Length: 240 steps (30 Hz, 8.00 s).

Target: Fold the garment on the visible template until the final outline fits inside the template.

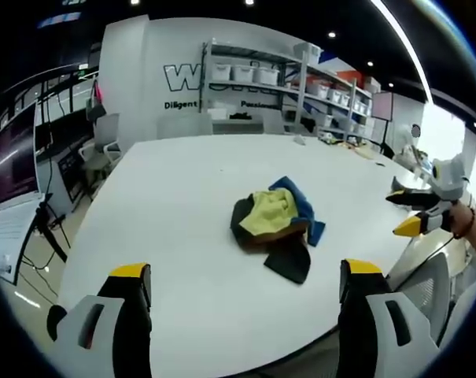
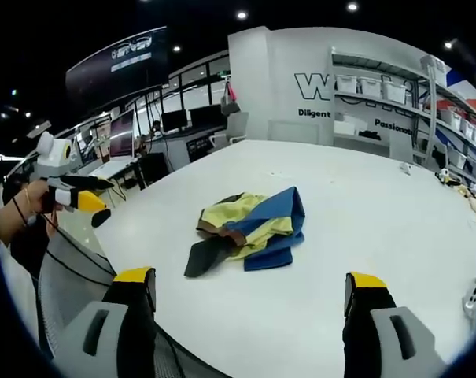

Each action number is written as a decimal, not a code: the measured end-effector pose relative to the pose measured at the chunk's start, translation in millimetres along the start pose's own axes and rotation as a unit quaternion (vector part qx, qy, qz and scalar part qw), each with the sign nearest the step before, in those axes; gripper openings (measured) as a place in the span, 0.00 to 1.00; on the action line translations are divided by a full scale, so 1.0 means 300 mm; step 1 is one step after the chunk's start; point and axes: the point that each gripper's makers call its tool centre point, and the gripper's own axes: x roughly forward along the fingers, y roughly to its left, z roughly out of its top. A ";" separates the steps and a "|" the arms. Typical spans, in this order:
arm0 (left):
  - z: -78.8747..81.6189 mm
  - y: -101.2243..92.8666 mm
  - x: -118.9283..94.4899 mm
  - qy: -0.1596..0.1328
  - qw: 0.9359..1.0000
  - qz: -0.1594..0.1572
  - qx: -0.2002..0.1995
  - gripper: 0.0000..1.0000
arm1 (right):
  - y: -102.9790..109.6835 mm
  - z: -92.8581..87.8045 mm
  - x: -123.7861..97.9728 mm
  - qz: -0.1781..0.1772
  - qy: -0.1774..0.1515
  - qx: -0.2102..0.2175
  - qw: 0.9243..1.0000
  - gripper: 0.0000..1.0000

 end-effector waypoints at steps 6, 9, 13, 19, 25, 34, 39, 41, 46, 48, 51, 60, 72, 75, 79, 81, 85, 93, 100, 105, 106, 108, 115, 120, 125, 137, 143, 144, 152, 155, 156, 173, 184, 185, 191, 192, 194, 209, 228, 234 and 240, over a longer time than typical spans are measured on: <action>0.007 0.014 -0.004 -0.005 1.000 0.003 -0.006 0.97 | -0.007 0.001 0.003 -0.003 -0.001 -0.003 1.000 0.98; -0.004 0.025 -0.002 0.004 1.000 0.009 -0.006 0.96 | -0.007 -0.003 0.004 -0.002 0.002 -0.007 1.000 0.98; -0.005 0.027 -0.006 0.003 1.000 0.008 -0.008 0.96 | -0.014 0.009 0.003 -0.006 -0.007 -0.013 1.000 0.96; -0.003 0.028 -0.004 0.005 1.000 0.008 -0.002 0.95 | -0.020 0.015 0.002 -0.009 -0.010 -0.022 1.000 0.95; -0.001 0.030 0.002 0.005 1.000 0.008 -0.002 0.95 | -0.018 0.011 0.003 -0.006 -0.009 -0.026 1.000 0.93; 0.008 0.024 0.006 -0.003 1.000 0.009 0.008 0.95 | -0.013 0.000 0.013 -0.006 -0.002 -0.030 1.000 0.94; 0.004 0.024 0.013 0.002 1.000 0.009 0.007 0.95 | -0.009 -0.001 0.010 -0.006 0.000 -0.038 0.999 0.95; 0.005 0.021 0.015 0.002 1.000 0.007 0.006 0.95 | -0.009 -0.002 0.009 -0.006 0.000 -0.040 0.999 0.96; 0.009 0.024 0.014 0.001 1.000 0.006 0.006 0.95 | -0.009 -0.005 0.014 -0.007 0.002 -0.039 0.999 0.96; 0.011 0.025 0.012 -0.001 1.000 0.006 0.004 0.94 | -0.008 -0.001 0.014 -0.007 -0.001 -0.038 0.999 0.96; 0.004 0.020 0.014 0.003 1.000 0.002 0.002 0.94 | -0.012 0.001 0.012 -0.009 -0.001 -0.037 0.999 0.96; 0.012 0.024 0.021 -0.001 1.000 0.004 0.006 0.93 | -0.001 0.004 0.022 -0.004 0.000 -0.039 0.999 0.96; 0.013 0.026 0.026 -0.001 1.000 0.007 0.002 0.92 | 0.028 0.041 0.075 0.008 -0.009 -0.063 0.998 0.89; 0.006 0.025 0.033 0.006 1.000 0.008 0.005 0.91 | 0.047 0.036 0.096 0.021 -0.004 -0.081 0.996 0.83; 0.018 0.036 0.037 0.000 1.000 0.019 0.011 0.88 | 0.070 0.031 0.127 0.034 0.003 -0.122 0.992 0.77; 0.019 0.035 0.042 0.003 1.000 0.019 0.009 0.88 | 0.072 0.031 0.139 0.033 0.006 -0.140 0.990 0.73; 0.019 0.033 0.053 0.006 1.000 0.017 0.013 0.87 | 0.084 0.037 0.176 0.042 0.010 -0.157 0.987 0.72; 0.012 0.036 0.073 0.010 1.000 0.015 0.014 0.85 | 0.089 0.056 0.251 0.053 0.009 -0.188 0.981 0.59; -0.005 0.040 0.105 0.021 0.999 0.021 0.020 0.83 | 0.089 0.068 0.295 0.056 0.006 -0.229 0.972 0.48; -0.017 0.055 0.140 0.029 0.998 0.027 0.052 0.80 | 0.079 0.064 0.334 0.049 0.017 -0.289 0.956 0.43; -0.017 0.054 0.144 0.028 0.998 0.026 0.056 0.79 | 0.082 0.060 0.344 0.051 0.022 -0.301 0.952 0.42; -0.016 0.056 0.158 0.026 0.997 0.027 0.060 0.78 | 0.083 0.047 0.366 0.054 0.032 -0.318 0.946 0.39; -0.042 0.052 0.200 0.039 0.996 0.027 0.080 0.74 | 0.094 0.037 0.432 0.048 0.052 -0.382 0.922 0.39; -0.041 0.062 0.239 0.036 0.993 0.041 0.107 0.72 | 0.106 0.042 0.465 0.049 0.059 -0.414 0.907 0.39; -0.061 0.059 0.283 0.051 0.990 0.032 0.127 0.71 | 0.111 0.030 0.502 0.055 0.071 -0.456 0.886 0.40; -0.047 0.067 0.366 0.053 0.978 0.024 0.201 0.67 | 0.110 0.031 0.574 0.061 0.074 -0.534 0.840 0.27; -0.058 0.065 0.396 0.052 0.977 0.017 0.205 0.67 | 0.121 0.045 0.596 0.083 0.067 -0.500 0.859 0.04; -0.064 0.066 0.404 0.056 0.977 0.015 0.204 0.67 | 0.122 0.051 0.598 0.086 0.065 -0.479 0.871 0.03; -0.064 0.060 0.441 0.059 0.979 0.011 0.196 0.67 | 0.097 0.087 0.609 0.097 0.056 -0.373 0.921 0.00; -0.067 0.054 0.456 0.061 0.979 0.009 0.193 0.67 | 0.090 0.102 0.613 0.103 0.052 -0.323 0.939 0.00; -0.068 0.052 0.462 0.061 0.980 0.008 0.192 0.66 | 0.089 0.107 0.613 0.106 0.049 -0.314 0.942 0.00; -0.039 -0.006 0.607 0.046 0.976 -0.027 0.213 0.57 | -0.080 0.229 0.678 0.051 0.034 -0.212 0.975 0.00; 0.009 -0.018 0.721 0.031 0.960 -0.066 0.269 0.41 | -0.187 0.214 0.725 0.028 0.043 -0.154 0.987 0.00; 0.016 -0.020 0.732 0.026 0.958 -0.069 0.276 0.41 | -0.194 0.211 0.728 0.029 0.043 -0.143 0.988 0.00; 0.034 -0.045 0.762 0.014 0.942 -0.093 0.322 0.39 | -0.208 0.196 0.741 0.040 0.041 -0.083 0.995 0.00; 0.036 -0.049 0.766 0.013 0.939 -0.096 0.331 0.38 | -0.209 0.195 0.742 0.042 0.041 -0.078 0.995 0.00; 0.033 -0.054 0.776 0.013 0.937 -0.102 0.335 0.32 | -0.211 0.191 0.747 0.045 0.041 -0.065 0.996 0.00; 0.036 -0.091 0.801 0.010 0.924 -0.137 0.357 0.08 | -0.238 0.167 0.772 0.049 0.049 -0.038 0.997 0.00; 0.068 -0.074 0.785 0.010 0.948 -0.136 0.289 0.04 | -0.175 0.215 0.637 0.128 -0.015 -0.042 0.991 0.36; 0.076 -0.068 0.783 0.011 0.953 -0.133 0.273 0.04 | -0.188 0.130 0.655 0.119 0.022 -0.083 0.989 0.17; 0.092 -0.074 0.741 0.012 0.956 -0.137 0.258 0.03 | -0.185 0.132 0.627 0.112 0.021 -0.103 0.988 0.00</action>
